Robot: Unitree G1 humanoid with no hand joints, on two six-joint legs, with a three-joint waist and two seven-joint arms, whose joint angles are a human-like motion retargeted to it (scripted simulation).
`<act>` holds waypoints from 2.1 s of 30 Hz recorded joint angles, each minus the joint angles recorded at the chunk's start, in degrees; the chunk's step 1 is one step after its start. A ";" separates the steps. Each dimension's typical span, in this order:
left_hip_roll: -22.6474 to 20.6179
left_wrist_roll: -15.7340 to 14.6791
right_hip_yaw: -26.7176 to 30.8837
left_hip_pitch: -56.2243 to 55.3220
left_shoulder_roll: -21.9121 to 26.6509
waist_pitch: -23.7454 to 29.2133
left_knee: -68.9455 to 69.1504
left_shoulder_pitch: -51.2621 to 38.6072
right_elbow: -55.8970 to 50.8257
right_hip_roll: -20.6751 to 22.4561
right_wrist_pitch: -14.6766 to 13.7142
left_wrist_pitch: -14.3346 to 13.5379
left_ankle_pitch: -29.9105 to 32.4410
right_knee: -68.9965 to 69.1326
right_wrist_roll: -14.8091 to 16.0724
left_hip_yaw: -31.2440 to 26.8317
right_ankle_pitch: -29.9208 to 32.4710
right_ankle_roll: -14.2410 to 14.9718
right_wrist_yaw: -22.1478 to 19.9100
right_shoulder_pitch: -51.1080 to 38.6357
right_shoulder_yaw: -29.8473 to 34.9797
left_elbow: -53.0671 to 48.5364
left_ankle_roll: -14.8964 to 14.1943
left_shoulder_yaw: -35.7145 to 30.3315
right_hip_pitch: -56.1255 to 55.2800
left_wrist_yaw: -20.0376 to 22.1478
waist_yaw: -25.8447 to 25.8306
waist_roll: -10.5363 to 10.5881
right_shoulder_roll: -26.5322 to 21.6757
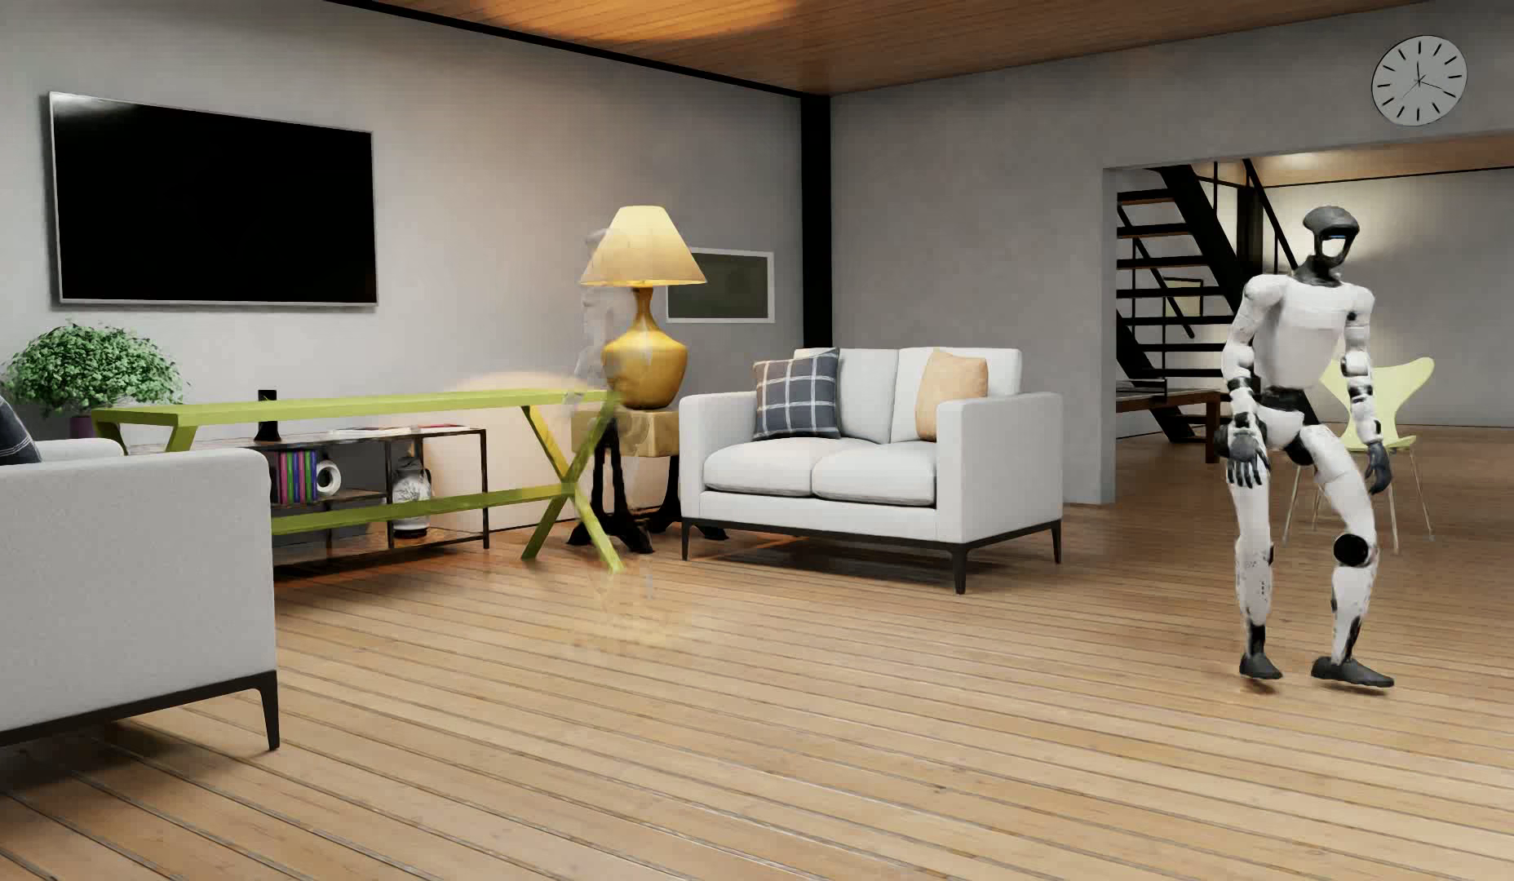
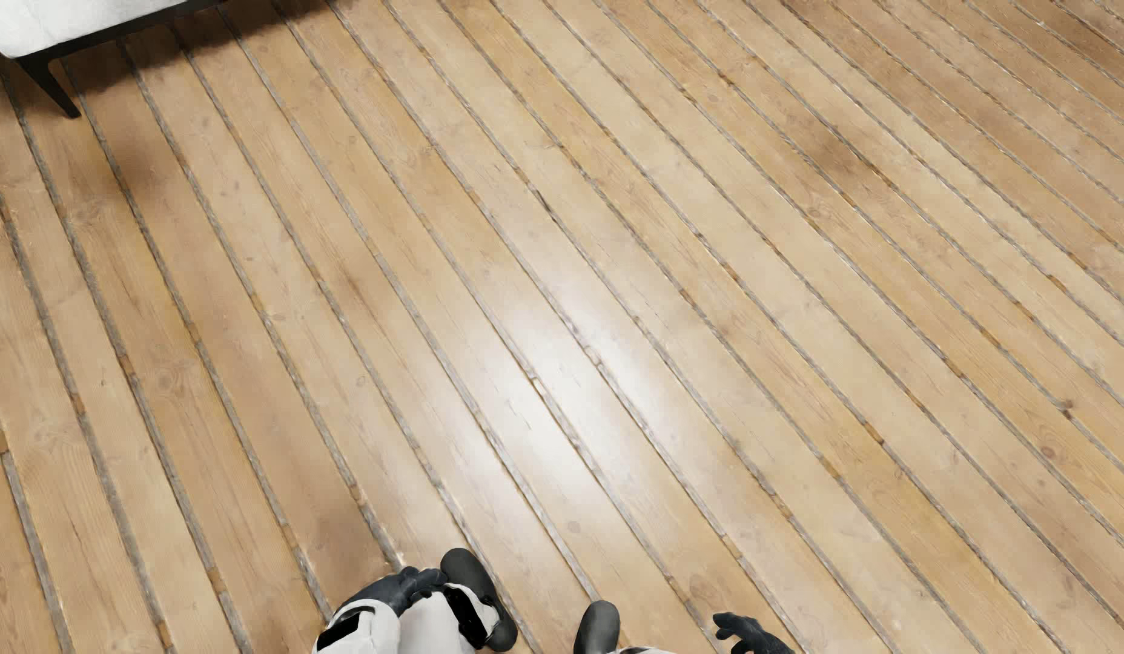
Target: Approach the dark yellow desk
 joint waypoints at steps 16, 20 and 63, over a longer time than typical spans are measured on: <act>-16.79 2.69 4.85 10.30 0.77 -2.12 2.01 5.45 4.11 -10.95 3.72 0.89 -8.85 20.82 -0.23 -34.84 -5.89 6.94 1.10 4.47 -8.43 6.50 -12.18 0.42 2.51 -4.16 -1.78 -2.31 1.28; -17.75 4.02 1.19 13.41 3.92 -3.01 -4.83 -0.88 2.17 -19.95 3.94 1.79 -5.19 25.57 0.33 -37.13 -3.19 6.96 0.06 5.96 -12.28 9.11 -13.28 -2.47 4.05 -4.57 -2.48 -3.67 3.45; -20.12 7.75 17.07 27.41 4.78 -4.65 -6.95 -0.98 1.05 -12.90 2.61 -13.75 -16.15 40.48 9.80 -5.94 6.98 3.61 -2.34 8.92 -16.20 -7.29 -2.76 25.60 -16.55 11.05 -3.37 -6.67 -13.48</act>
